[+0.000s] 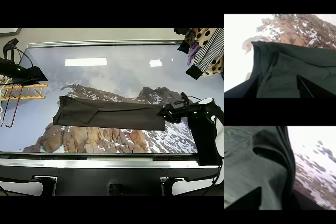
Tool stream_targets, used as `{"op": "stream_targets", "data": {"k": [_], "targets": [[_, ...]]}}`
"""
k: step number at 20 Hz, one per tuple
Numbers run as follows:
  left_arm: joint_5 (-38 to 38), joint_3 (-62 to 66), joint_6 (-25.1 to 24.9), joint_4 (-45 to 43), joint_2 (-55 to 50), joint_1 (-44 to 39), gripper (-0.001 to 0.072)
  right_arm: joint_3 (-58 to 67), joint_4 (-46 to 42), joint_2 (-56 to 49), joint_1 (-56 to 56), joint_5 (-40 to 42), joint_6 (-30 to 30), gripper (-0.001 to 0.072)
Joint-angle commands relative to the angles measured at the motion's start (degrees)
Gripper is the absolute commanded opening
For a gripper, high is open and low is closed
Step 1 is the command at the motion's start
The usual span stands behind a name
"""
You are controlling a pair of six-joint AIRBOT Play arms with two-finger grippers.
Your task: Fold the clothes and pants, and hang the long-sleeved shirts on hangers.
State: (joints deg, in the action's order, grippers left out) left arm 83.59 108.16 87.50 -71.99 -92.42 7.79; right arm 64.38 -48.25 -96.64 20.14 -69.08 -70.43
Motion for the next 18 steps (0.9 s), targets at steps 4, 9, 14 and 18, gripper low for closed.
{"op": "stream_targets", "data": {"k": [4, 9, 14, 18], "targets": [[0.42, -0.07, 0.72, 1.57, -0.17, -0.02, 0.024, 0.02, -0.2, 3.89, -2.89, 0.57, -0.76, 0.003], [-5.57, -4.98, 4.31, 7.8, -2.38, -3.93, 0.0015, 8.35, -3.74, 11.61, -2.78, -8.35, -10.82, 0.0029], [-14.95, -14.97, 4.24, 17.9, -8.02, -16.15, 0.0015, 19.85, -6.62, 16.0, -2.8, -15.69, -18.58, 0.0029], [-25.53, -15.74, 4.26, 27.93, -14.32, -28.24, 0.0014, 25.53, -6.73, 18.05, -2.78, -20.35, -22.93, 0.0029]]}}
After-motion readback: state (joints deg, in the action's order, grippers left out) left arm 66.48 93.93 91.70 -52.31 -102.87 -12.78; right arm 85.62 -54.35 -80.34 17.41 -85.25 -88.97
